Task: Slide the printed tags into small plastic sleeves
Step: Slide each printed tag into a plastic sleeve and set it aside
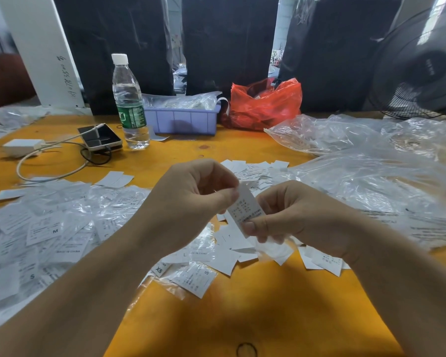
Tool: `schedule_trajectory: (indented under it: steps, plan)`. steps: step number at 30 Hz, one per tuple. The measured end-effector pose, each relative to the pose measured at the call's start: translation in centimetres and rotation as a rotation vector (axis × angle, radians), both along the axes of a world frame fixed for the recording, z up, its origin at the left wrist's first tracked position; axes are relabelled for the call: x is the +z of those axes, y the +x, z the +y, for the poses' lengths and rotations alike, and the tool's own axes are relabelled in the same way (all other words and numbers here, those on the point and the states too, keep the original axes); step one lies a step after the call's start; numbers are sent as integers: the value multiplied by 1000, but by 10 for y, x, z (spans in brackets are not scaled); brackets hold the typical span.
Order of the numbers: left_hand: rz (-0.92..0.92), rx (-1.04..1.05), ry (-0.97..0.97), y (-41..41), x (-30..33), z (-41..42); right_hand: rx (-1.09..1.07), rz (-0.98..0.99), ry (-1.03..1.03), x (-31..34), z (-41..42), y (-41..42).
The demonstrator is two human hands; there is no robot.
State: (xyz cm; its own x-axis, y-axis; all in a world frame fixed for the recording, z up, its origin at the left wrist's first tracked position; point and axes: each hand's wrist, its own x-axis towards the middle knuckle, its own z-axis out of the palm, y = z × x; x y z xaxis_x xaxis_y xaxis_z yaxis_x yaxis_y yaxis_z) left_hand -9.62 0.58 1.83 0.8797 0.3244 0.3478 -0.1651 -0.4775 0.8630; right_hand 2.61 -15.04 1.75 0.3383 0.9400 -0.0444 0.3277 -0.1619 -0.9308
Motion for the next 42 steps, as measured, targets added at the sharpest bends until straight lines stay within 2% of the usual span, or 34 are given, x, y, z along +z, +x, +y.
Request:
schedule_trajectory:
  steps: [7, 28, 42]
  plan:
    - [-80, 20, -14, 1, -4, -8, -22, -10, 43, -2, 1, -2]
    - [62, -111, 20, 3, -7, -7, -136, -7, 124, -2, 2, -4]
    - [-80, 107, -84, 4, -6, 4, -101, 84, 108, 3, 1, -7]
